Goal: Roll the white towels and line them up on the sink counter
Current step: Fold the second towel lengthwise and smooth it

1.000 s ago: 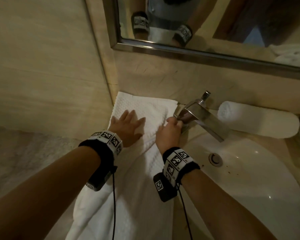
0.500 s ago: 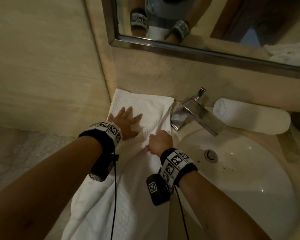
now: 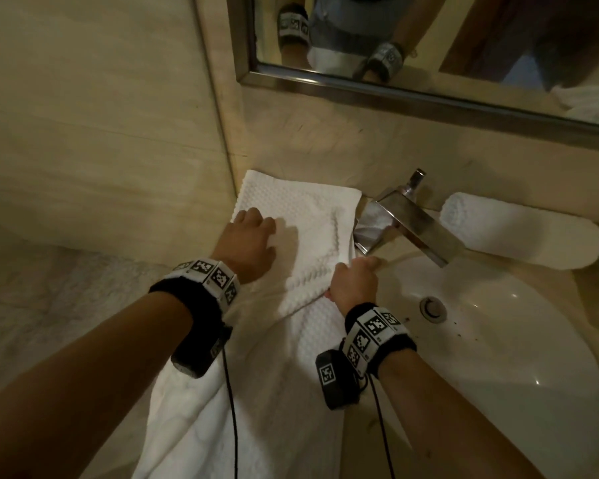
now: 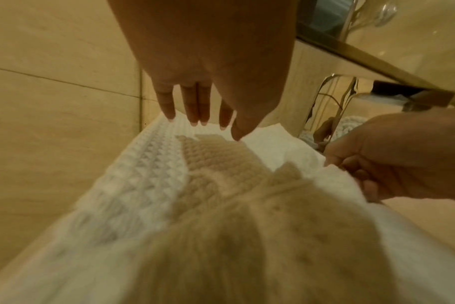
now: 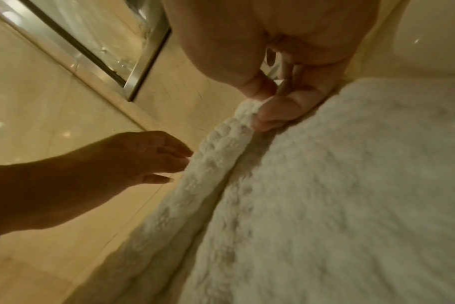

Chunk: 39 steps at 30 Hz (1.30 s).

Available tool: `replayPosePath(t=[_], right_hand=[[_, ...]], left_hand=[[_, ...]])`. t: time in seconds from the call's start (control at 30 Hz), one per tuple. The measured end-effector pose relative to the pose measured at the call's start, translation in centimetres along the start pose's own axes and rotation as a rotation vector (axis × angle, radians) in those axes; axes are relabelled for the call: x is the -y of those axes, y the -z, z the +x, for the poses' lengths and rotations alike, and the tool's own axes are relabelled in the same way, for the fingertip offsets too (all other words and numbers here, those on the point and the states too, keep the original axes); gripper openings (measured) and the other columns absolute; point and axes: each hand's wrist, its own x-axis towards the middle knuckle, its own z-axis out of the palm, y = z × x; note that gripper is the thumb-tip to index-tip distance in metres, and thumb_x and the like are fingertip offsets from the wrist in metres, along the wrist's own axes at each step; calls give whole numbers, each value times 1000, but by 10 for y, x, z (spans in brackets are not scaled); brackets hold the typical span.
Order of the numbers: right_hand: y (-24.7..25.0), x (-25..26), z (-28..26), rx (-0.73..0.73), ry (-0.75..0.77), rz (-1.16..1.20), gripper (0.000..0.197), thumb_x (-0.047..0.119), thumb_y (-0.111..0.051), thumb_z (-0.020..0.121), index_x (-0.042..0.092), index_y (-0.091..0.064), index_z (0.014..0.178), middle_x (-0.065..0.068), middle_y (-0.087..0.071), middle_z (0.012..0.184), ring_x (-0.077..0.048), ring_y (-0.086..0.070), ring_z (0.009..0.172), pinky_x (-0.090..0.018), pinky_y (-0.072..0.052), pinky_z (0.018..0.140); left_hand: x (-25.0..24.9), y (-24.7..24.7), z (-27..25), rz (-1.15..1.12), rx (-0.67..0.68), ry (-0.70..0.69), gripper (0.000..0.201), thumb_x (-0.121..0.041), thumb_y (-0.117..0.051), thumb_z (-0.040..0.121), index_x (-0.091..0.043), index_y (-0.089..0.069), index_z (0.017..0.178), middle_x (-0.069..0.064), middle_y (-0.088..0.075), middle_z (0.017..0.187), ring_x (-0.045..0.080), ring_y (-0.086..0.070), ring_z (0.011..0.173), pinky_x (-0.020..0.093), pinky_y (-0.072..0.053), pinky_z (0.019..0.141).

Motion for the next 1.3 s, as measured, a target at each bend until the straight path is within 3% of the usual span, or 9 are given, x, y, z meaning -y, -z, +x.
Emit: replayPosePath(t=[0.13, 0.37, 0.47, 0.63, 0.83, 1.0, 1.17, 1.23, 1.3], right_hand=[[6, 1, -14, 23, 128, -148, 30, 5, -34, 96, 12, -31, 125, -22, -60, 108, -37, -58, 99, -36, -44, 81], [-3, 2, -21, 46, 147, -231, 37, -5, -36, 90, 13, -51, 119, -20, -60, 116, -34, -57, 104, -31, -41, 73], [-3, 4, -24, 35, 155, -207, 36, -7, -39, 93, 7, -51, 124, -21, -59, 125, -34, -56, 113, -31, -44, 81], [-3, 4, -25, 15, 183, -216, 35, -5, -45, 93, 5, -52, 126, -19, -57, 130, -32, -55, 118, -30, -45, 89], [1, 8, -27, 27, 190, -417, 38, 6, -49, 97, -2, -46, 135, -18, -48, 142, -31, -46, 131, -33, -37, 105], [3, 3, -44, 56, 211, -382, 47, 16, -45, 99, 3, -39, 144, -18, -41, 147, -32, -41, 134, -33, -33, 108], [-16, -19, -115, 52, -12, 83, 92, 43, -64, 83, 5, -14, 150, -20, -37, 148, -38, -46, 128, -46, -43, 104], [-24, -34, -149, 185, -165, 222, 93, 46, -69, 68, 2, -32, 141, -19, -53, 132, -39, -58, 111, -50, -52, 93], [-30, -51, -179, 339, -229, 284, 57, 40, -67, 74, 2, -54, 114, -14, -64, 102, -33, -65, 92, -46, -57, 83]], left_hand=[[9, 12, -34, -245, 159, 152, 4, -21, -57, 85, -19, -56, 89, 4, -59, 91, 25, -57, 92, 29, -40, 71], [23, 29, -70, 26, 694, 251, 35, -3, -59, 69, -6, -67, 103, 13, -64, 112, 29, -60, 100, 32, -49, 73], [20, 32, -88, 213, 760, 216, 70, -13, -72, 72, -15, -47, 137, 9, -43, 144, 27, -44, 129, 32, -42, 95], [14, 15, -124, 202, 675, 158, 59, -25, -78, 71, -14, -58, 126, 9, -58, 128, 26, -55, 118, 31, -47, 96], [15, 14, -158, 249, 730, 163, 30, -34, -84, 55, -17, -71, 77, 2, -63, 80, 25, -65, 88, 34, -56, 84], [17, 7, -184, 355, 590, 49, 39, -35, -61, 84, -9, -65, 114, 9, -65, 111, 29, -63, 104, 35, -52, 90], [-5, 1, -209, 393, 401, -20, 30, -30, -50, 91, -14, -64, 112, 7, -66, 110, 27, -65, 99, 32, -52, 80], [-15, -3, -218, 372, 363, -27, 30, -29, -51, 90, -11, -65, 110, 9, -65, 108, 28, -65, 97, 31, -51, 76], [-22, -6, -228, 306, 330, -15, 33, -34, -53, 88, -12, -61, 111, 9, -64, 109, 28, -64, 97, 30, -48, 73]])
